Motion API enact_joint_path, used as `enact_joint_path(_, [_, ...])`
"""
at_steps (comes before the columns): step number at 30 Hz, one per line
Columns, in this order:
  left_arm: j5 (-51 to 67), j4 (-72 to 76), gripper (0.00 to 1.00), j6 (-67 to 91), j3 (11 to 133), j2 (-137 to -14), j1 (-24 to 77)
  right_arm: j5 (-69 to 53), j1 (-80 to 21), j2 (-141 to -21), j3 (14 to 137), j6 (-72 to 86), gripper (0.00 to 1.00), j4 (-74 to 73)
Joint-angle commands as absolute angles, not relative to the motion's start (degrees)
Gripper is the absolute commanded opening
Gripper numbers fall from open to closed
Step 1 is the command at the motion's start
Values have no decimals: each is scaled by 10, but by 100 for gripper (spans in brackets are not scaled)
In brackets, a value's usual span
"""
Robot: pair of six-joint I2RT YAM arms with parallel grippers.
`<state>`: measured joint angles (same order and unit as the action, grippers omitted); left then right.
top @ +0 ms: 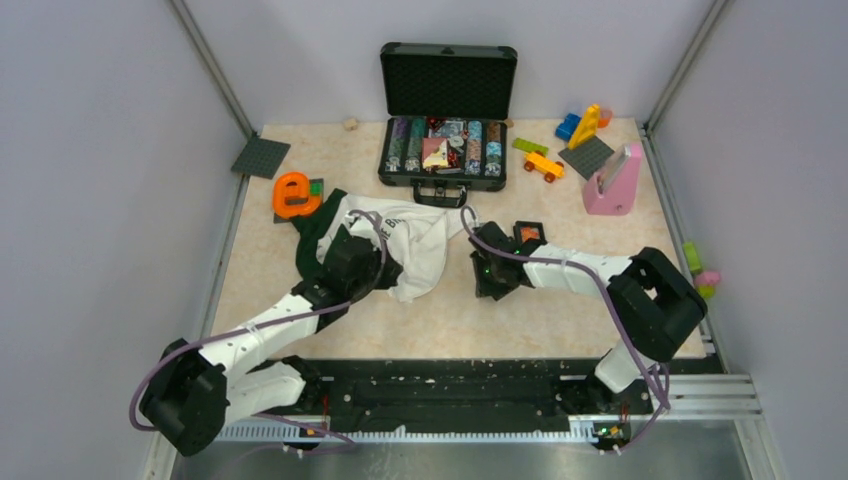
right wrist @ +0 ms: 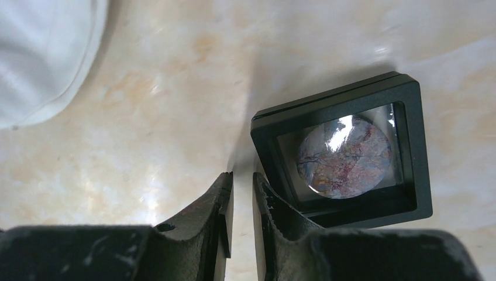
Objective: Remove the brooch from the garment
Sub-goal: Move the brooch box to the center of the board, then reset both arms
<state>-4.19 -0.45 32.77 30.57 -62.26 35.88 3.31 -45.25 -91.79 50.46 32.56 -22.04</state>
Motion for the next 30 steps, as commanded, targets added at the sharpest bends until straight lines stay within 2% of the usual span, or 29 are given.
enact_joint_path(1, [-56, 13, 1, 320, 280, -592, 344, 75, -390, -911, 525, 305, 20, -218])
enact_joint_path(7, [-51, 46, 2, 323, 235, -555, 318, 86, -309, -906, 518, 272, 20, -216])
enact_joint_path(11, [-60, 47, 3, 318, 226, -531, 307, 47, -303, -880, 520, 230, 23, -204])
enact_joint_path(16, [-87, 51, 11, 308, 226, -492, 304, 49, -303, -801, 533, 206, 27, -207])
enact_joint_path(17, [-92, 52, 16, 304, 226, -484, 304, 55, -303, -784, 536, 200, 27, -207])
enact_joint_path(19, [-106, 59, 33, 286, 227, -470, 304, 72, -303, -749, 533, 184, 27, -200])
enact_joint_path(20, [-117, 60, 54, 279, 229, -464, 304, 84, -304, -729, 527, 174, 28, -192])
enact_joint_path(21, [-138, 60, 71, 273, 228, -458, 304, 98, -303, -707, 517, 161, 34, -178])
enact_joint_path(22, [-166, 62, 83, 265, 226, -452, 304, 114, -302, -682, 499, 151, 43, -156])
enact_joint_path(23, [-194, 65, 92, 253, 225, -448, 300, 135, -301, -657, 480, 146, 56, -127])
enact_joint_path(25, [-228, 66, 97, 230, 230, -446, 282, 172, -291, -605, 429, 145, 66, -70])
enact_joint_path(30, [-298, 142, 97, 173, 216, -473, 216, 269, -246, -485, 296, 128, 87, 100])
